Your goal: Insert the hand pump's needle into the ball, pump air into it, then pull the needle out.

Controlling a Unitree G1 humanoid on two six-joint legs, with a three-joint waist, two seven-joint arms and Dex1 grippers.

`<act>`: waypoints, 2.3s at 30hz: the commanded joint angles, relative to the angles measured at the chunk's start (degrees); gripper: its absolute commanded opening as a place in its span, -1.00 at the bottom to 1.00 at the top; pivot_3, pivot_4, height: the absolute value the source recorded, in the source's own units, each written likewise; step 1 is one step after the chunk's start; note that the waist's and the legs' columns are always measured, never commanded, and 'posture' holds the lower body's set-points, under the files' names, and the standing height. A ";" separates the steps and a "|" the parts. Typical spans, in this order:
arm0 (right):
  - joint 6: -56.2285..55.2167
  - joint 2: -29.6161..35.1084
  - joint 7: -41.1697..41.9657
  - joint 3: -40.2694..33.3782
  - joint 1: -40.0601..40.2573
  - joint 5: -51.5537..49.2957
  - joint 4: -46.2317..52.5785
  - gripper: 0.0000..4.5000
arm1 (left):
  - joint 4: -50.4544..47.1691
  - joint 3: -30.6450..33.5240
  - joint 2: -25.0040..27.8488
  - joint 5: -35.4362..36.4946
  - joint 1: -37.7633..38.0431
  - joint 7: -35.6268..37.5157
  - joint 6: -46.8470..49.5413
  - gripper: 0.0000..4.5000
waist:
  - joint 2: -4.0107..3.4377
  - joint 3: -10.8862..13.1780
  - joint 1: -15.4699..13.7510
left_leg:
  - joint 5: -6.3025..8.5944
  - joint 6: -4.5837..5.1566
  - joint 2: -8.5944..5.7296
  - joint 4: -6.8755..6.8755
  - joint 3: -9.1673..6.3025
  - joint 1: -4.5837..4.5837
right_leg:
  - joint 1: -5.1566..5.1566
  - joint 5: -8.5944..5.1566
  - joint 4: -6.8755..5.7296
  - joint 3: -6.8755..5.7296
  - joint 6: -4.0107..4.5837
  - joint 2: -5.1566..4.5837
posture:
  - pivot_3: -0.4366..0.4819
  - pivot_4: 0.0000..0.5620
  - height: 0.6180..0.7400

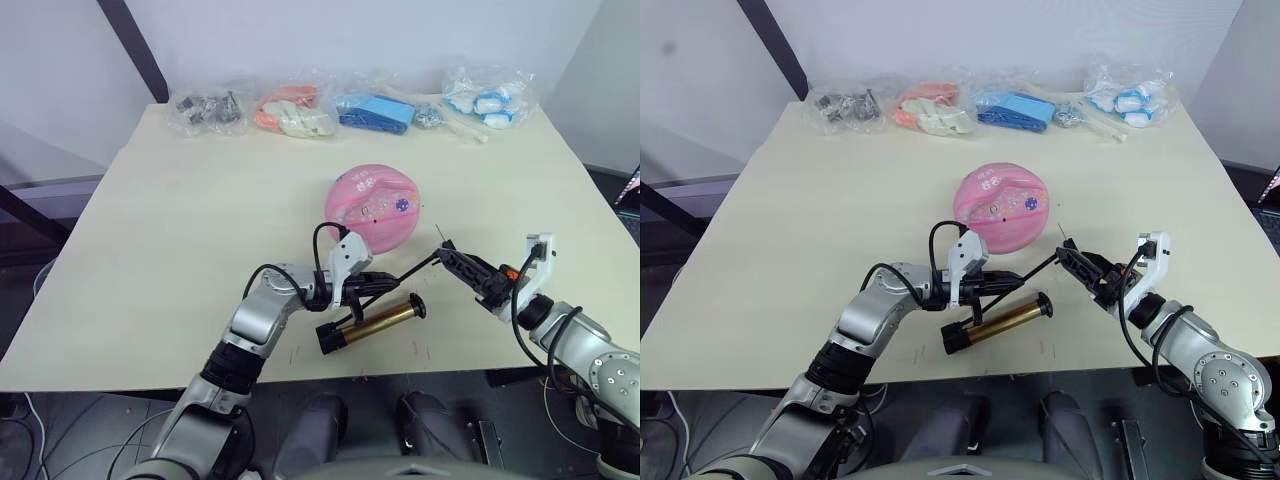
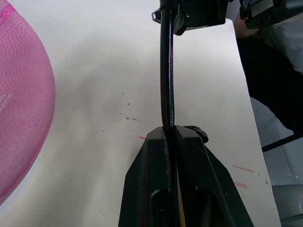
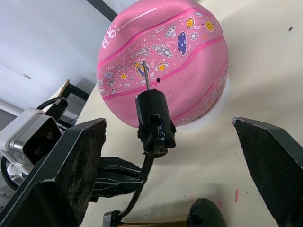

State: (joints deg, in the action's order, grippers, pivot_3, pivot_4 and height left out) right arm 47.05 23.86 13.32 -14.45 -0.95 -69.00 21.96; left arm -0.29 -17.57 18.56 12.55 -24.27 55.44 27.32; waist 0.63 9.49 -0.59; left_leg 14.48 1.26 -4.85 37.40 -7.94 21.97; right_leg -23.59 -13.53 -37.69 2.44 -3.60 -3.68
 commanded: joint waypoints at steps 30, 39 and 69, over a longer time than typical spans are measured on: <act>-0.89 -1.49 1.33 0.39 -1.82 1.73 1.96 0.26 | -1.67 -0.44 0.65 0.96 -0.14 0.40 -0.18 -1.00 | 0.00 0.00 0.00 | 0.00 0.00 0.00 -0.01 0.00 0.00 | -0.01 0.00 0.01 0.00 0.00 0.00 | -0.05 -0.47 1.00; -0.95 -1.94 1.20 0.51 -2.06 2.12 1.81 0.26 | -1.61 -0.50 0.69 0.85 -0.14 0.37 -0.25 -1.00 | 0.00 0.00 0.00 | 0.00 0.00 0.00 -0.01 0.00 0.01 | -0.01 0.00 0.02 0.00 0.00 -0.01 | -0.05 -0.47 1.00; -2.74 -1.46 4.44 0.45 -0.05 4.67 5.82 -0.85 | -0.62 1.79 -0.06 1.58 -0.83 -1.22 -3.65 -0.02 | -0.01 0.01 -0.03 | 0.00 0.00 0.00 -0.03 -0.01 0.01 | -0.02 -0.01 0.05 -0.01 -0.01 -0.01 | -0.05 -0.47 1.00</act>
State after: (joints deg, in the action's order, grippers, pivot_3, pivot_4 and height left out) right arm 45.80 22.12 16.06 -13.22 -1.33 -63.59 24.28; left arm 0.57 -17.08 18.25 12.69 -24.43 53.42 24.79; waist 0.63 9.50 -0.61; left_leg 14.48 1.26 -4.85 37.37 -7.96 21.99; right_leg -23.60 -13.53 -37.64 2.43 -3.61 -3.69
